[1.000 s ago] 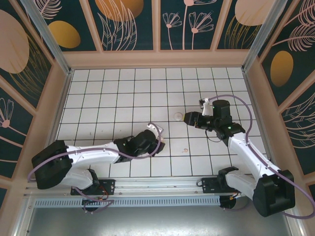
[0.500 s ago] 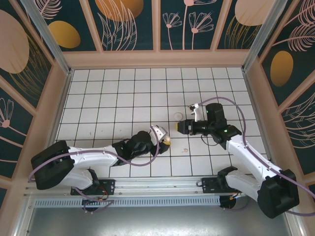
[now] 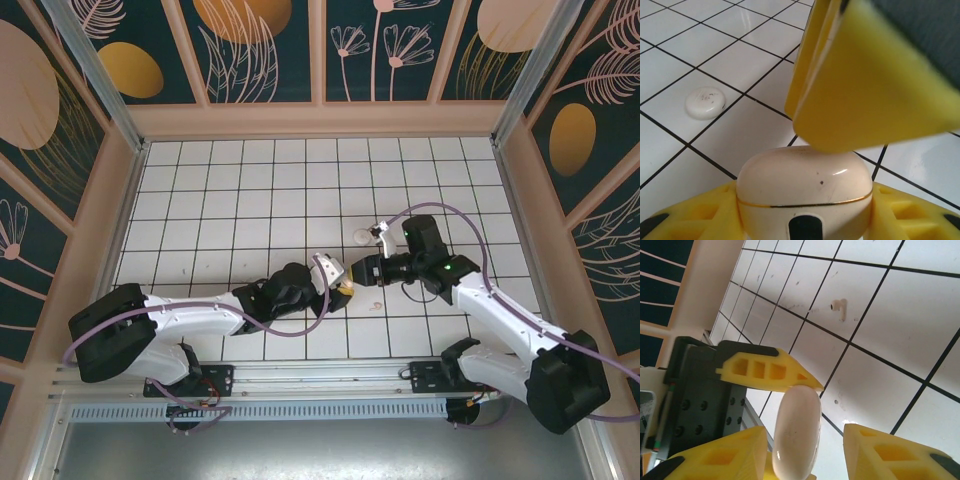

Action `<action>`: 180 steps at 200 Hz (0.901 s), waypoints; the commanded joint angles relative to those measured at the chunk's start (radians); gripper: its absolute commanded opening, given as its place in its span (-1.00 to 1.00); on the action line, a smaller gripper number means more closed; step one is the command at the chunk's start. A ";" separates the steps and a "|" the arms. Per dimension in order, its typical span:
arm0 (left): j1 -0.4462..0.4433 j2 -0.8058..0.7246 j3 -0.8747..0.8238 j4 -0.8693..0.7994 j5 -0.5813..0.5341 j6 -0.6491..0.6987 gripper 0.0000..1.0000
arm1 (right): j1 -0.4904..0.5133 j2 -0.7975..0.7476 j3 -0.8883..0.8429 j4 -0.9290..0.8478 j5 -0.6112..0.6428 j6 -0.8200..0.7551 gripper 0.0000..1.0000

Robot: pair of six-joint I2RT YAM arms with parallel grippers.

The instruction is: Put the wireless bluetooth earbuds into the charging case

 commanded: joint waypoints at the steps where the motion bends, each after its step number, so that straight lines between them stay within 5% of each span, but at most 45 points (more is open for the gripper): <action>1: -0.003 0.005 0.033 0.023 0.017 0.021 -0.15 | 0.013 0.011 -0.002 -0.016 -0.019 -0.029 -0.11; 65: -0.003 0.008 0.048 0.015 0.009 0.023 -0.16 | 0.019 0.026 0.003 -0.023 -0.072 -0.048 -0.15; 155: -0.003 -0.004 0.062 -0.001 0.004 0.024 -0.15 | 0.019 0.028 0.008 -0.014 -0.109 -0.054 -0.45; 180: -0.002 -0.003 0.074 -0.016 -0.004 0.020 0.00 | 0.019 0.006 0.003 -0.003 -0.101 -0.054 -0.56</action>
